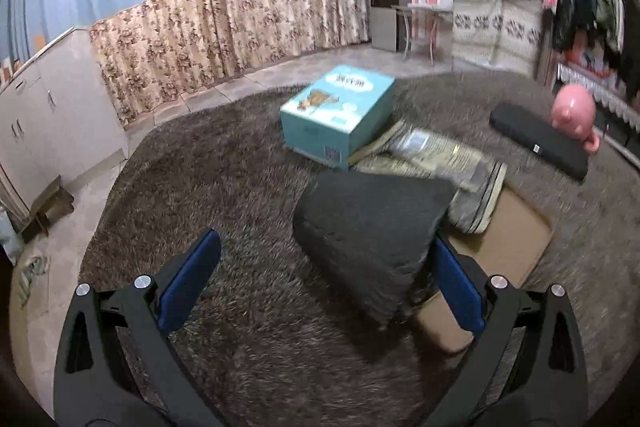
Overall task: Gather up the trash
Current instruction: 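Grasp the black tire-patterned bin with the left tool while the right tool grasps the printed snack bag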
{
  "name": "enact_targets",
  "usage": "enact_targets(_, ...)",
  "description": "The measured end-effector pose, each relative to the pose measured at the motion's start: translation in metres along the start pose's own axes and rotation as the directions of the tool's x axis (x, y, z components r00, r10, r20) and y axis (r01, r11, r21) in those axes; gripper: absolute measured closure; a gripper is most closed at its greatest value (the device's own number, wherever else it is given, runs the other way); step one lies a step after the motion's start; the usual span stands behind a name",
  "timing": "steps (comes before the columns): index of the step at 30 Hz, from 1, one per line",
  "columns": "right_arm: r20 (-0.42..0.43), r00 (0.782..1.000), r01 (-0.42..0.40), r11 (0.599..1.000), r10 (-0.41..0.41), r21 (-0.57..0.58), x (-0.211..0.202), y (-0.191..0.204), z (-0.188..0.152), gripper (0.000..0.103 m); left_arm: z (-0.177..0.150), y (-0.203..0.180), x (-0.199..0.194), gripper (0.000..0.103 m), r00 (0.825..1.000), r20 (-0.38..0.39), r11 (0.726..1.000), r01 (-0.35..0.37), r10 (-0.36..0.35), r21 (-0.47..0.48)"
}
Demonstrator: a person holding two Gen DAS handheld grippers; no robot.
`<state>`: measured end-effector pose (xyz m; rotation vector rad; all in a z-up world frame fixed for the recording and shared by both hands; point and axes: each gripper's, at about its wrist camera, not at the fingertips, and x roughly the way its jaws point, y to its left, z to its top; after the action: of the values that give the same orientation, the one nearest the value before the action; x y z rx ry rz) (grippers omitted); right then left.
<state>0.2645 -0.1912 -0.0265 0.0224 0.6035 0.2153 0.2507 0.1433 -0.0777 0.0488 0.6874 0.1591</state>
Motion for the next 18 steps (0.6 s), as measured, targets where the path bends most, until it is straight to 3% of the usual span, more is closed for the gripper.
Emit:
enact_targets(6, -0.044, 0.999, -0.016, 1.000, 0.016, -0.003, 0.021, 0.019, -0.009, 0.005, 0.003, 0.007, -0.012, 0.006, 0.994, 0.040, 0.993, 0.101, -0.098, -0.054)
enact_targets(10, -0.072, 0.997, -0.029, 0.999, 0.026, -0.045, 0.031, 0.034, -0.012, 0.005, 0.011, 0.009, -0.004, 0.006, 0.990, 0.055, 0.991, 0.128, -0.127, -0.029)
enact_targets(14, -0.088, 0.995, -0.047, 0.995, 0.039, -0.087, 0.038, 0.046, -0.012, 0.005, 0.021, 0.012, 0.024, 0.006, 0.979, 0.002, 0.979, 0.202, -0.202, 0.024)
enact_targets(18, -0.092, 0.994, -0.065, 0.991, 0.055, -0.118, 0.049, 0.062, -0.008, 0.005, 0.028, 0.009, 0.042, 0.006, 0.955, -0.043, 0.955, 0.296, -0.295, 0.023)
